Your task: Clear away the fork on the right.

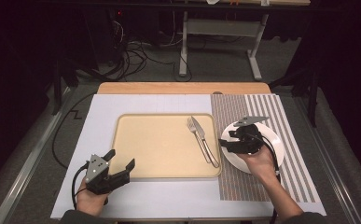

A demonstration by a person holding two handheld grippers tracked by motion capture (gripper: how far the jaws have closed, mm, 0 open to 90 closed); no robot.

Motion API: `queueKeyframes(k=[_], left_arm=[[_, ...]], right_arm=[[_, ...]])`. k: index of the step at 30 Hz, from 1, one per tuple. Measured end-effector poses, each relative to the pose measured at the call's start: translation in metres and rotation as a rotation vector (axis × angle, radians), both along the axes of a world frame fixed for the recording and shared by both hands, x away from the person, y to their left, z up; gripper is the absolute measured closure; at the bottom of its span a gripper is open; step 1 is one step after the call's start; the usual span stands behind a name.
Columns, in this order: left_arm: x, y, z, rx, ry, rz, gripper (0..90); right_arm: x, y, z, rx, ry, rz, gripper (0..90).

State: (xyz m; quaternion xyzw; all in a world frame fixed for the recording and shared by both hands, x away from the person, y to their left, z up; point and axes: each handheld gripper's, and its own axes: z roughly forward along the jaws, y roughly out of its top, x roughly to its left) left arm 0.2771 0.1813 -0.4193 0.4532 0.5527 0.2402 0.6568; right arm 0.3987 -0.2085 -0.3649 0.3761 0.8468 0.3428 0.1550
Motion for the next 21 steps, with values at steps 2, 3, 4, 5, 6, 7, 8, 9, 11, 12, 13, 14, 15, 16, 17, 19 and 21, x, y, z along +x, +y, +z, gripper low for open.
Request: queueKeyframes(k=[2,3,4,5,6,7,8,9,11,12,13,14,15,16,17,19,21], left_arm=[[0.0,0.0,0.0,-0.001,0.0,0.001,21.7],[0.0,0.0,0.0,0.0,0.0,0.001,21.8],[0.0,0.0,0.0,0.001,0.0,0.002,21.7],[0.0,0.0,0.0,-0.001,-0.001,0.002,21.7],[0.0,0.0,0.0,0.001,-0.001,0.002,21.7],[0.0,0.0,0.0,0.001,-0.001,0.002,21.8],[0.0,0.0,0.0,0.001,-0.001,0.003,21.7],[0.0,0.0,0.0,0.001,-0.001,0.003,21.8],[0.0,0.0,0.0,0.001,0.0,0.003,21.7],[0.0,0.0,0.0,0.002,0.0,0.002,21.8],[0.0,0.0,0.0,0.003,-0.001,0.002,21.7],[0.0,0.0,0.0,0.002,-0.001,0.003,21.7],[0.0,0.0,0.0,0.002,-0.001,0.003,21.8],[0.0,0.0,0.0,0.002,-0.001,0.003,21.8],[0.0,0.0,0.0,0.002,-0.001,0.003,21.7],[0.0,0.0,0.0,0.003,-0.001,0.002,21.8],[0.0,-0.001,0.0,0.003,0.0,0.002,21.7]], right_arm=[[-0.002,-0.004,0.0,0.006,-0.007,-0.003,45.0],[-0.004,-0.006,0.0,0.01,-0.011,-0.007,44.9],[-0.005,-0.008,0.001,0.01,-0.011,-0.009,44.7],[-0.006,-0.01,0.001,0.015,-0.014,-0.012,44.6],[-0.008,-0.012,0.001,0.018,-0.018,-0.013,44.5],[-0.009,-0.014,0.001,0.019,-0.021,-0.015,44.4],[-0.01,-0.015,0.001,0.023,-0.023,-0.017,44.3],[-0.011,-0.017,0.001,0.024,-0.026,-0.015,44.2],[-0.013,-0.021,-0.001,0.031,-0.027,-0.021,44.2],[-0.014,-0.023,-0.001,0.035,-0.027,-0.025,44.1],[-0.015,-0.025,-0.002,0.041,-0.026,-0.028,44.1],[-0.016,-0.027,-0.002,0.045,-0.027,-0.031,44.0],[-0.017,-0.029,-0.002,0.049,-0.027,-0.032,43.9],[-0.018,-0.03,-0.003,0.053,-0.028,-0.036,43.9],[-0.019,-0.032,-0.002,0.057,-0.03,-0.037,43.8],[-0.02,-0.035,-0.002,0.066,-0.036,-0.041,43.6],[-0.022,-0.038,-0.002,0.072,-0.042,-0.044,43.3]])
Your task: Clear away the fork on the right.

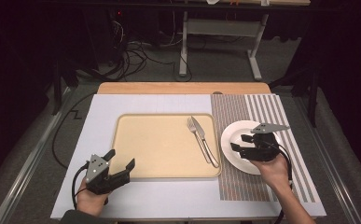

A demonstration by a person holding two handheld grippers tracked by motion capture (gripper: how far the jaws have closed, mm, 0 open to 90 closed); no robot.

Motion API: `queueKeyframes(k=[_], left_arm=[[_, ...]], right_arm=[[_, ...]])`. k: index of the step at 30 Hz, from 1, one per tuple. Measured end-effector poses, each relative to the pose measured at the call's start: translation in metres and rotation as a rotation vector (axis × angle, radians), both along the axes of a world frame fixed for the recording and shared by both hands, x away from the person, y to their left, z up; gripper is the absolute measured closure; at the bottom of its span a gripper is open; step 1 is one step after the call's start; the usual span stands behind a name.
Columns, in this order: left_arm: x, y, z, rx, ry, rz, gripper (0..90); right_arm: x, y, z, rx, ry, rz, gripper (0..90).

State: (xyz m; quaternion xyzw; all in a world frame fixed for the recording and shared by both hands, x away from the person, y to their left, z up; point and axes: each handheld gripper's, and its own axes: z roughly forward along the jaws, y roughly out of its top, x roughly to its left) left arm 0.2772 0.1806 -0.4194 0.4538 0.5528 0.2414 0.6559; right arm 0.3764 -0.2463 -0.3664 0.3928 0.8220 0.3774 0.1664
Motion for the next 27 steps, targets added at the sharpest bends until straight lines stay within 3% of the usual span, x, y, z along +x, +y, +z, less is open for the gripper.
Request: queueKeyframes(k=[27], left_arm=[[0.0,-0.001,-0.001,0.006,0.001,-0.001,21.7]], right_arm=[[-0.018,-0.043,-0.003,0.099,-0.047,-0.06,39.6]])
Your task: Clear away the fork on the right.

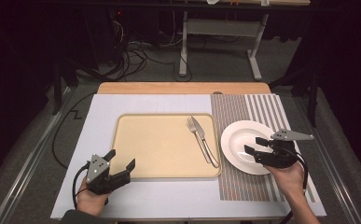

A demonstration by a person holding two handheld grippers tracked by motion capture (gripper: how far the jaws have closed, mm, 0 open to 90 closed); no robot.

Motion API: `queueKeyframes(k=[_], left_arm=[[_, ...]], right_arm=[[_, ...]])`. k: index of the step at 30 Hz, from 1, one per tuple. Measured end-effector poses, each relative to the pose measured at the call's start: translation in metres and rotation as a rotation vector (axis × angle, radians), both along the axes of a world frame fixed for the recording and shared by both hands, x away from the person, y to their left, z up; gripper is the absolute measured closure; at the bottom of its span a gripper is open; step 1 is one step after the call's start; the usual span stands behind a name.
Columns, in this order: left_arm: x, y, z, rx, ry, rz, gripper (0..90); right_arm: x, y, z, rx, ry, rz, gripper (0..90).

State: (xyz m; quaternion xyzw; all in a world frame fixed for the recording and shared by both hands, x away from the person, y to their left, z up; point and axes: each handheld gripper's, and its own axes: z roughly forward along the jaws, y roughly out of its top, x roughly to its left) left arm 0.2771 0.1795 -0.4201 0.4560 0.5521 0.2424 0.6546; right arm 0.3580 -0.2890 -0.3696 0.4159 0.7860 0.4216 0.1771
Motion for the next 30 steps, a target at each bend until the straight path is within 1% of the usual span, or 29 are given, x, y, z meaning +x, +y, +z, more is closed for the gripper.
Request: queueKeyframes(k=[8,12,21,28,30], left_arm=[[0.0,0.0,0.0,0.001,-0.002,0.002,21.7],[0.0,0.0,0.0,0.002,-0.001,0.003,21.7],[0.0,-0.001,0.0,0.004,-0.001,0.002,21.7],[0.0,-0.001,0.0,0.004,0.002,-0.003,21.8],[0.0,-0.001,0.0,0.003,0.003,-0.003,21.8]], right_arm=[[-0.007,-0.011,0.002,0.024,-0.016,-0.016,38.4],[-0.01,-0.016,0.002,0.038,-0.035,-0.025,35.9],[-0.019,-0.029,0.0,0.067,-0.063,-0.044,34.3],[-0.023,-0.037,-0.007,0.1,-0.061,-0.057,33.4],[-0.024,-0.038,-0.009,0.101,-0.059,-0.056,33.3]])
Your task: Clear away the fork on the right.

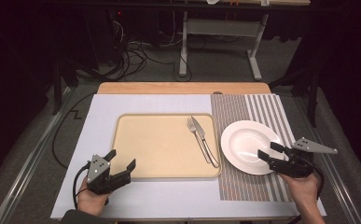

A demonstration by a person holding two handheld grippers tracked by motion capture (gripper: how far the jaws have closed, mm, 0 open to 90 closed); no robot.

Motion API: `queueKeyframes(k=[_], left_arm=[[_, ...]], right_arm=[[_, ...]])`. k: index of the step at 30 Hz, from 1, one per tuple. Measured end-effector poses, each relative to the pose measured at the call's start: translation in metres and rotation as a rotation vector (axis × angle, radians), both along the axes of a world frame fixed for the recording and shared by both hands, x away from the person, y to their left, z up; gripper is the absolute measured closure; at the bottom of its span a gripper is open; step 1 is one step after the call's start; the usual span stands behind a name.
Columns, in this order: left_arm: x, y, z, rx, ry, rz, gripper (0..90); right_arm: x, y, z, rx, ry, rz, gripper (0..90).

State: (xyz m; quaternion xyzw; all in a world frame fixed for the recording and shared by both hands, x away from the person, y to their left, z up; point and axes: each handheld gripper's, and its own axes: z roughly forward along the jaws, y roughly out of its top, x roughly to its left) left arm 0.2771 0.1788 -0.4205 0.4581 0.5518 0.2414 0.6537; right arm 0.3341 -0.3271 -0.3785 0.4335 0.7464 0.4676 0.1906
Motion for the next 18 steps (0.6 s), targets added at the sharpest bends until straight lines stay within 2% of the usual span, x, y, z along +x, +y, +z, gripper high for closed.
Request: queueKeyframes(k=[18], left_arm=[[0.001,0.003,0.0,-0.011,-0.001,0.013,21.8]], right_arm=[[-0.013,-0.015,-0.014,0.06,-0.007,-0.04,31.3]])
